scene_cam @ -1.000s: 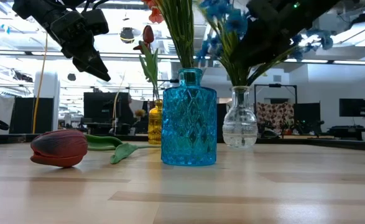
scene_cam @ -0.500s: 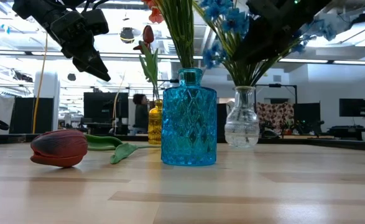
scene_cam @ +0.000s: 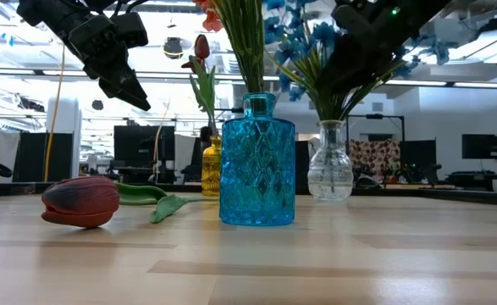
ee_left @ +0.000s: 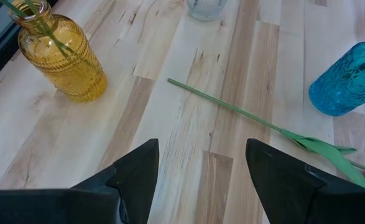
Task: Sort flowers into vase by color
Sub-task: Put the blue flowers into the transparent vase
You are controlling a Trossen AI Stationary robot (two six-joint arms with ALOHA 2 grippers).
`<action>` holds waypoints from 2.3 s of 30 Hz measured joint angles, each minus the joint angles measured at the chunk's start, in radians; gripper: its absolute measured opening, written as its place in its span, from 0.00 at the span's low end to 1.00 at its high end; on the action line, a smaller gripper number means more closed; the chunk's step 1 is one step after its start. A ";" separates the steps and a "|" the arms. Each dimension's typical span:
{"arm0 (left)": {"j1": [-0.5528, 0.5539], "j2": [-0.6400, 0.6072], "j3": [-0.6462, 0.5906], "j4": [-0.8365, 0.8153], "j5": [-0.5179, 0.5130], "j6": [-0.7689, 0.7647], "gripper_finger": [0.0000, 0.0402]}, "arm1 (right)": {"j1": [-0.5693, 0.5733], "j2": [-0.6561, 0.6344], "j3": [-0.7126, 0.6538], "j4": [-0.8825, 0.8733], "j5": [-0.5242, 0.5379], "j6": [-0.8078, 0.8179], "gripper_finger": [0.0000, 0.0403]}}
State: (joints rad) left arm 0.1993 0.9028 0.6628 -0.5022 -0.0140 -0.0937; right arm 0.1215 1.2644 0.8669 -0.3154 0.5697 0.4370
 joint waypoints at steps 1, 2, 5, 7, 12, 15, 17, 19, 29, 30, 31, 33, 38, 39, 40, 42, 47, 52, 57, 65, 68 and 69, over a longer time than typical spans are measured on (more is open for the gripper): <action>0.000 0.000 0.000 0.000 0.000 0.000 0.57 | 0.000 0.000 0.000 0.005 0.000 0.000 0.58; 0.000 0.000 0.000 0.000 0.000 0.000 0.57 | 0.000 0.000 0.000 0.008 0.000 0.000 0.58; 0.000 0.000 0.000 0.000 0.000 0.001 0.57 | 0.000 0.000 0.000 0.008 0.000 -0.002 0.58; 0.000 0.000 0.000 0.000 0.000 0.003 0.57 | 0.000 0.000 0.000 0.008 0.000 -0.003 0.58; 0.000 0.000 0.000 0.000 0.000 0.003 0.57 | 0.000 -0.001 0.000 0.009 0.000 -0.003 0.58; 0.000 0.000 0.000 0.000 0.000 0.003 0.57 | 0.000 -0.002 0.000 0.010 0.000 -0.003 0.58; 0.000 0.000 0.000 0.000 0.000 0.003 0.57 | 0.000 -0.002 0.007 0.004 0.000 -0.003 0.58; 0.000 0.000 0.000 0.000 0.000 0.003 0.57 | 0.000 -0.002 0.021 -0.002 -0.001 -0.003 0.58; 0.000 0.000 0.000 0.000 0.000 0.002 0.57 | 0.000 -0.003 0.092 -0.127 0.001 0.000 0.58; 0.000 0.000 0.000 0.000 0.000 0.002 0.57 | 0.000 -0.003 0.092 -0.127 0.001 0.000 0.58; 0.000 0.000 0.000 0.000 0.000 0.002 0.57 | 0.000 -0.003 0.092 -0.127 0.001 0.000 0.58; 0.000 0.000 0.000 0.000 0.000 0.002 0.57 | 0.000 -0.003 0.092 -0.126 0.001 0.001 0.58; 0.000 0.000 0.000 0.000 0.000 0.002 0.57 | 0.000 -0.003 0.092 -0.125 -0.013 0.001 0.58; 0.000 0.000 0.000 0.000 0.000 0.002 0.57 | 0.000 -0.003 0.092 -0.125 -0.031 0.001 0.58; 0.000 0.000 0.000 0.000 0.000 0.002 0.57 | 0.000 -0.003 0.092 -0.126 -0.051 0.001 0.58; 0.000 0.000 0.000 0.000 0.000 0.002 0.57 | 0.000 -0.003 0.092 -0.126 -0.102 0.001 0.58; 0.000 0.000 0.000 0.000 0.000 0.002 0.57 | 0.000 -0.003 0.092 -0.126 -0.154 0.001 0.58; 0.000 0.000 0.000 0.000 0.000 0.002 0.57 | -0.007 -0.003 0.092 -0.125 -0.153 0.000 0.58; 0.000 0.000 0.000 0.000 0.000 0.002 0.57 | -0.006 -0.003 0.092 -0.117 -0.129 0.000 0.58; 0.000 0.000 0.000 0.000 0.000 0.001 0.57 | -0.006 -0.003 0.092 -0.093 -0.127 0.000 0.58; 0.000 0.000 0.000 0.000 0.000 0.001 0.57 | -0.006 -0.003 0.091 -0.094 -0.127 0.000 0.58; 0.000 0.000 0.000 0.001 0.000 0.000 0.57 | -0.006 -0.005 0.091 -0.095 -0.127 0.000 0.58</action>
State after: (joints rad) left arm 0.1995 0.9028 0.6628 -0.5016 -0.0139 -0.0933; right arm 0.1150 1.2595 0.9581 -0.4103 0.4423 0.4374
